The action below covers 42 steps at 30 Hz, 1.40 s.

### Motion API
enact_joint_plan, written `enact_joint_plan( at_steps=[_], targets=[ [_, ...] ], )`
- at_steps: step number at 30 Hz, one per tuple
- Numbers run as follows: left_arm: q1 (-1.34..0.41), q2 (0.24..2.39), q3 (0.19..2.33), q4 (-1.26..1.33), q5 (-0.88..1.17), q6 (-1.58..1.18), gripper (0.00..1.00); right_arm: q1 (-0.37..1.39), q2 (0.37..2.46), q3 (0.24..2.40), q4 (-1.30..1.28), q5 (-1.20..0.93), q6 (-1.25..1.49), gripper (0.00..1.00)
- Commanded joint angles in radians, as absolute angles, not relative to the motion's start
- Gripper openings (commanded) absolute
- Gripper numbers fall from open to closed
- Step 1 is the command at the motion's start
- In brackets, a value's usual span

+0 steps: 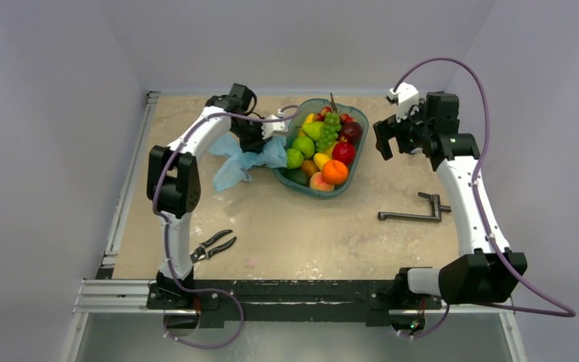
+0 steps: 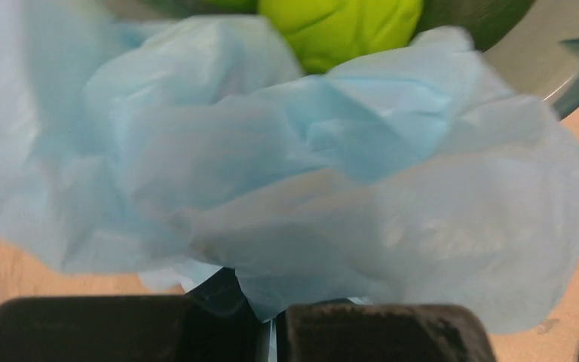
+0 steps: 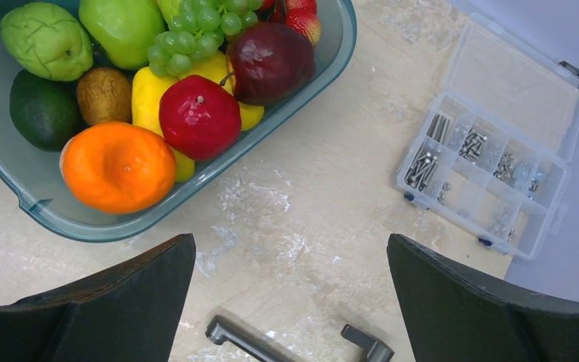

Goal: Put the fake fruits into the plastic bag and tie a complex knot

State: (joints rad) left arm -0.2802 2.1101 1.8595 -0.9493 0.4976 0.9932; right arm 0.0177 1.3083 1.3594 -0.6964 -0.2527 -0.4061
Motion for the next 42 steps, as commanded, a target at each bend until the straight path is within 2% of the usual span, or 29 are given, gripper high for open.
enact_joint_plan(
  at_steps=[1, 11, 18, 20, 24, 27, 29, 31, 33, 39, 42],
  targets=[
    [-0.36, 2.106, 1.842, -0.975, 0.542, 1.078, 0.0, 0.019, 1.265, 1.397, -0.69, -0.291, -0.411, 0.99],
    [-0.626, 2.032, 1.705, -0.87, 0.629, 0.998, 0.0, 0.02, 1.238, 1.402, -0.704, -0.308, -0.417, 0.99],
    [-0.715, 1.995, 1.721, -0.762, 0.724, 0.724, 0.0, 0.02, 1.233, 1.413, -0.718, -0.341, -0.402, 0.99],
    [-0.7, 1.917, 1.681, -0.708, 0.731, 0.547, 0.0, 0.02, 1.231, 1.406, -0.712, -0.368, -0.39, 0.99],
    [-0.569, 1.698, 1.524, -0.548, 0.728, -0.033, 0.0, 0.021, 1.217, 1.366, -0.646, -0.435, -0.307, 0.99],
    [-0.469, 1.596, 1.473, -0.572, 0.675, -0.332, 0.0, 0.044, 1.203, 1.336, -0.515, -0.522, -0.198, 0.99],
    [-0.444, 1.55, 1.462, -0.613, 0.652, -0.431, 0.01, 0.092, 1.21, 1.329, -0.48, -0.52, -0.179, 0.99],
    [-0.443, 1.505, 1.437, -0.648, 0.495, -0.53, 0.0, 0.15, 1.214, 1.332, -0.471, -0.514, -0.2, 0.99],
    [-0.427, 1.467, 1.397, -0.637, 0.484, -0.59, 0.0, 0.198, 1.2, 1.318, -0.452, -0.527, -0.221, 0.99],
    [-0.324, 1.42, 1.243, -0.53, 0.701, -0.793, 0.03, 0.36, 1.013, 1.08, -0.302, -0.545, -0.396, 0.99],
    [-0.301, 1.467, 1.183, -0.466, 0.867, -0.859, 0.05, 0.453, 0.899, 0.909, -0.239, -0.559, -0.474, 0.99]
  ],
)
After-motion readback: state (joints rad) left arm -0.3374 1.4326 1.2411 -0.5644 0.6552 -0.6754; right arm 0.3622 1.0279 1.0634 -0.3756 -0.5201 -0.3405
